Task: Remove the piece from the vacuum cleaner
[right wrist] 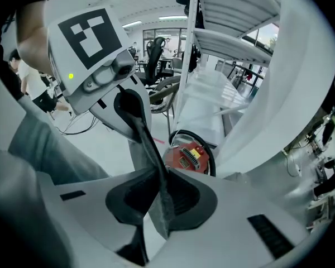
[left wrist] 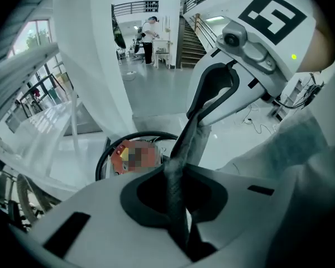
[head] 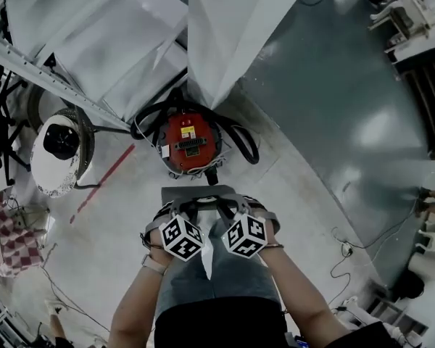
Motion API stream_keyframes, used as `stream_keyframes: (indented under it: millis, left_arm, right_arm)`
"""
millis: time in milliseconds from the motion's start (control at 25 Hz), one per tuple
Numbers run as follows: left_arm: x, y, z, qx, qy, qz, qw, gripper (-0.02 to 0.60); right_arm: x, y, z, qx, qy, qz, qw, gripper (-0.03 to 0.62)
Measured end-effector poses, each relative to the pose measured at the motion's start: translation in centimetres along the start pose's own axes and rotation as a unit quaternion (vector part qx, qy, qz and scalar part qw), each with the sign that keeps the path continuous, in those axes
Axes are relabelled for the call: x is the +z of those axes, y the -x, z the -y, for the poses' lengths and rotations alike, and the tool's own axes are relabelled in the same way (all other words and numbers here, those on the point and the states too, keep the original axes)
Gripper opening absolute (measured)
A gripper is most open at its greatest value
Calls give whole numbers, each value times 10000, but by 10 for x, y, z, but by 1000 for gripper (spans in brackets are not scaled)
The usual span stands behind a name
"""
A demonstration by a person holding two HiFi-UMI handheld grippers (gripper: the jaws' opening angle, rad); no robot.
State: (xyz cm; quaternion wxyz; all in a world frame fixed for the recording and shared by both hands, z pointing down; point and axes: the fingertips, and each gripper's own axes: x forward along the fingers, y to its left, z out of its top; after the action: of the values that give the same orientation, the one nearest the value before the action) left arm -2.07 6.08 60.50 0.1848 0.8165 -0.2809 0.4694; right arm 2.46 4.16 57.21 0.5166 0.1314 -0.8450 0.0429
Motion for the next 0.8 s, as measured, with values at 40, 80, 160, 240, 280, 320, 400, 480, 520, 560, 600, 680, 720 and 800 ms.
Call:
stream_keyframes:
  millis: [40,80,160,240,280,320,400,480,520,560,600,680,720,800]
  left_arm:
    - [6,10,-4,25,-17,36,10000,44]
    - [12,21,-7,32,-24,69,10000,44]
    - [23,43,-12,48,-41,130,9999,44]
    - [34,64,-16,113,-110,178,9997,44]
    - [39,74,-19,154,-163,193,9996,44]
    - [45,84,-22,191,-220,206,9994,44]
    - [56,102,-27,252,-323,242,9989,44]
    - [70,121,-34,313,-408,307,9982,44]
    - [77,130,-37,346,-445,350,9978,44]
    - [84,138,-40,378,-480,396,9973,44]
    - [92,147,-43,411,-515,443,9968,44]
    - [106,164,-49,491,-590,529,9956,44]
    - [113,172,-51,533,-626,572,9950,44]
    - [127,187,-56,607,-690,654,9936,44]
  right_arm:
    - [9,9,3,-56,30,19,10000,78]
    - [18,19,6,-101,57,38,9999,78]
    - [35,39,9,-161,88,83,9998,78]
    - [50,58,11,-196,85,140,9997,78]
    - [57,67,13,-220,87,167,9996,78]
    - [64,76,15,-252,96,190,9995,78]
    - [77,93,19,-334,115,233,9991,78]
    - [91,111,25,-416,119,298,9986,78]
    - [97,120,29,-461,122,336,9983,78]
    - [104,129,34,-514,131,373,9979,77]
    - [111,138,38,-569,146,406,9974,78]
    - [123,157,45,-666,173,476,9965,78]
    - [129,166,48,-703,177,510,9961,78]
    - [138,182,55,-771,183,568,9952,78]
